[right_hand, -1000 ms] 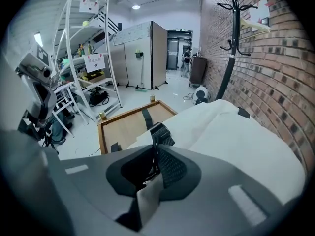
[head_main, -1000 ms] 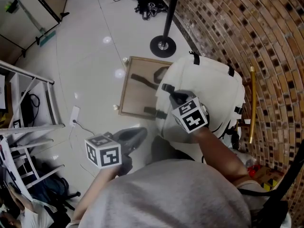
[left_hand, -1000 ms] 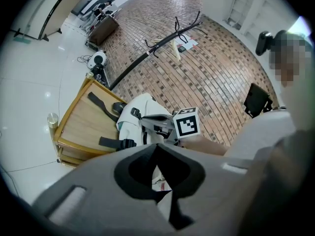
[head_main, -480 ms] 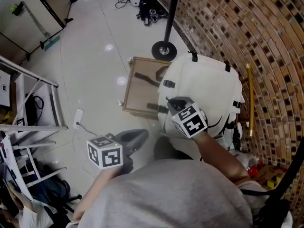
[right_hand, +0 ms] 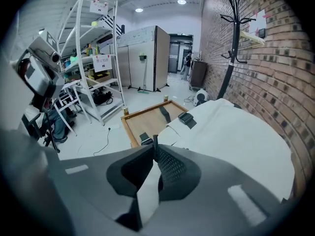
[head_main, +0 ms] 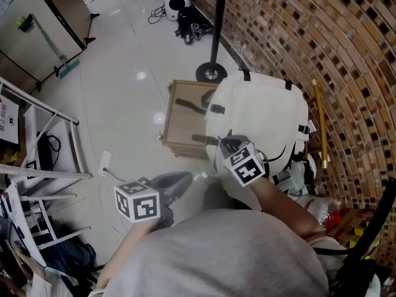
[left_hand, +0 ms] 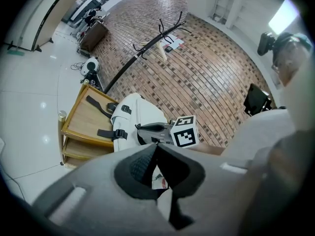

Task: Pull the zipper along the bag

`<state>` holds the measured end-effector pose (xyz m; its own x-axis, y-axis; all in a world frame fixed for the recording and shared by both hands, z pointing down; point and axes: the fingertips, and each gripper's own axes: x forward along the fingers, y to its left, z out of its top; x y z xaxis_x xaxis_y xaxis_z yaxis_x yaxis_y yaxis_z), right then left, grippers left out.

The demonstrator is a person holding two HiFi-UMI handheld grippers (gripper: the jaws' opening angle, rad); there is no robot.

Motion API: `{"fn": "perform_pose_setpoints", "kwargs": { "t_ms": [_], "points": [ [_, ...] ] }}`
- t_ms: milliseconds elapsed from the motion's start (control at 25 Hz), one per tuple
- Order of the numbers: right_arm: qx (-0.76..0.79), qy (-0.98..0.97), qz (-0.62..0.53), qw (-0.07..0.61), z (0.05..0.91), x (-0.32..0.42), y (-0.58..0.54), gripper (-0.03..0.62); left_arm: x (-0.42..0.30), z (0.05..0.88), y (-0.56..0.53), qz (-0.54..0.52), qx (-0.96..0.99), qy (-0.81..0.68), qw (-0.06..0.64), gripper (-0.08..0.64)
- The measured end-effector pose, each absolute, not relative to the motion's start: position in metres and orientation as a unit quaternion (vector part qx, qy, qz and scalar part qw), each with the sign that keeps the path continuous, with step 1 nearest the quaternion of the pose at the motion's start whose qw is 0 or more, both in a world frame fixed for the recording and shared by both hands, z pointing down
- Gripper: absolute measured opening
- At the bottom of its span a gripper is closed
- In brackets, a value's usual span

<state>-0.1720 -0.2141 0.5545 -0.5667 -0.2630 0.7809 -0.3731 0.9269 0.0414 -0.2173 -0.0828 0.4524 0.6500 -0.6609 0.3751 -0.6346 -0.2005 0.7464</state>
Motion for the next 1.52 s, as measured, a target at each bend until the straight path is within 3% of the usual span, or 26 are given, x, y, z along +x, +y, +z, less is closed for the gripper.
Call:
{"fn": "perform_pose_setpoints", "kwargs": {
  "t_ms": [1520],
  "points": [
    [0.255,-0.868,0.068,0.421,0.561,-0.115,-0.166,0.029,-0.182,0.450,-0.029,0.006,0.805,-0.375,0.460,0.000]
  ]
}}
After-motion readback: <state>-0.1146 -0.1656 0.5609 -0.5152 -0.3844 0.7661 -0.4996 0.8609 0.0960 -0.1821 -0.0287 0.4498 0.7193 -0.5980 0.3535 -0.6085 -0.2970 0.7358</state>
